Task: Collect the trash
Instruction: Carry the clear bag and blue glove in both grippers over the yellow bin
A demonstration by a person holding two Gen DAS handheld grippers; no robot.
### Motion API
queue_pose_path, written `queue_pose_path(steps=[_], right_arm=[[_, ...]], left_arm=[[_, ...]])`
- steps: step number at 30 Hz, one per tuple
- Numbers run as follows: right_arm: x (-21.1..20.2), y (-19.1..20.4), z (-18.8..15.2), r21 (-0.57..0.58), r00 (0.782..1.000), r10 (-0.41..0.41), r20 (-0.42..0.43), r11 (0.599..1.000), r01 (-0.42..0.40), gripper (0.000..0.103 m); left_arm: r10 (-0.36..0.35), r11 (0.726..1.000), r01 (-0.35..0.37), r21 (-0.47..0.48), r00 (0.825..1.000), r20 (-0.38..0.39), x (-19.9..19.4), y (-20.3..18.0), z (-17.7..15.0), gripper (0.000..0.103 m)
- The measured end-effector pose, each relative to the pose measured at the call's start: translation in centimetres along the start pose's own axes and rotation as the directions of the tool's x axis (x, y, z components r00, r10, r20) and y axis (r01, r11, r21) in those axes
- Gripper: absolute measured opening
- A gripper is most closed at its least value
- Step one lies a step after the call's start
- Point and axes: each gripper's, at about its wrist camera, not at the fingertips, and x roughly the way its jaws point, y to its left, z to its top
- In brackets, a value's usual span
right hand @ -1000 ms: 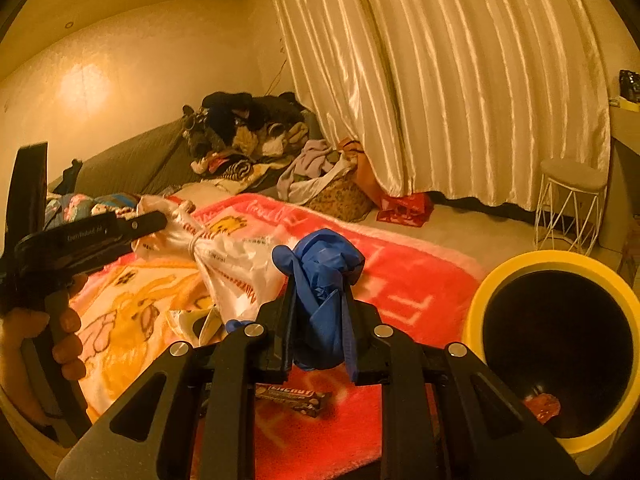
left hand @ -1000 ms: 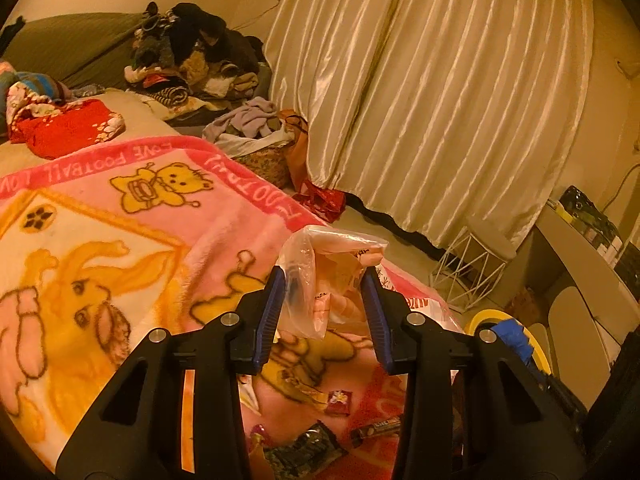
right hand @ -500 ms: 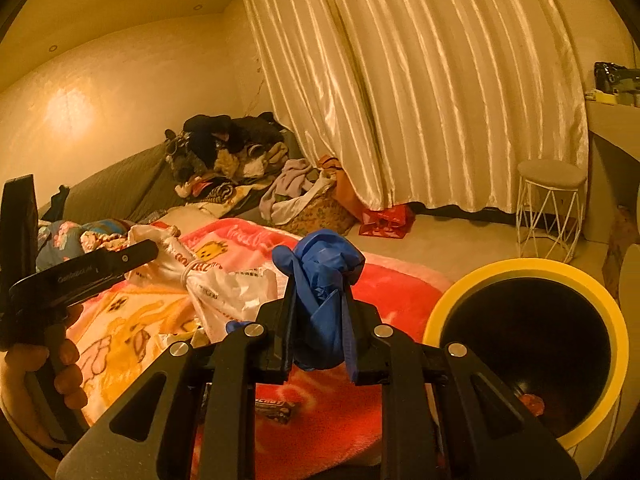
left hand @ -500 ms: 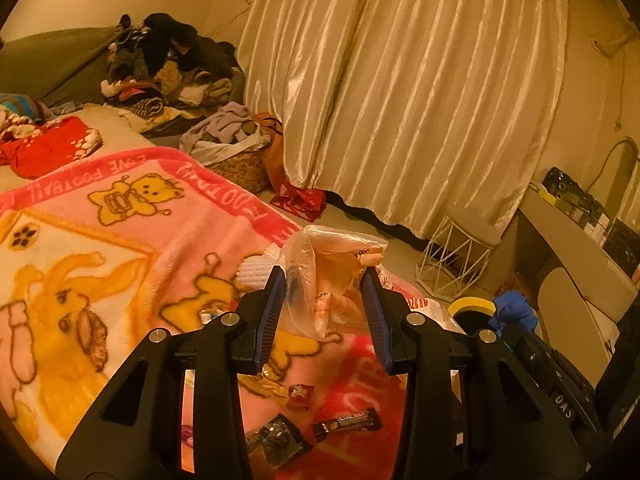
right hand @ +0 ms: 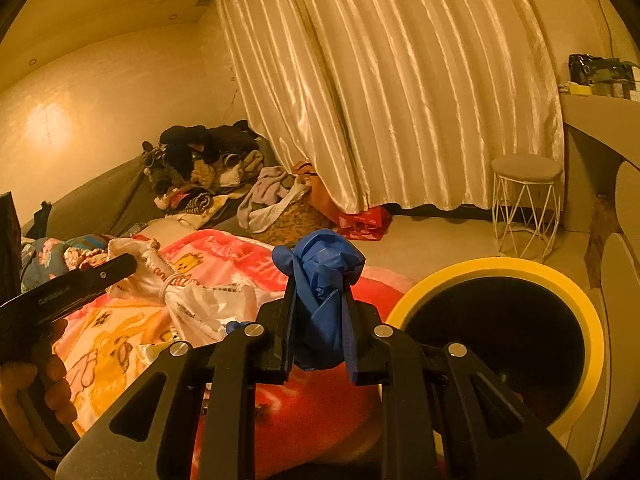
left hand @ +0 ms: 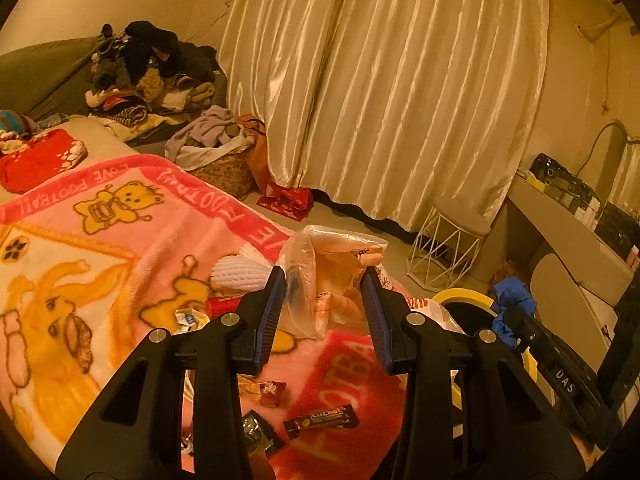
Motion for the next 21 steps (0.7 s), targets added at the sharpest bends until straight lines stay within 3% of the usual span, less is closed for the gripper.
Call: queue_pose_path(steps=[21], right_arm=[[-0.5, -3.0, 0.4, 0.056, 0.998, -0.059, -0.001, 0.997, 0.059, 0.019]], left_arm=[[-0.035, 0.995, 0.035, 0.092, 0.999, -0.010, 1.0, -3.6, -0.7, 0.032]])
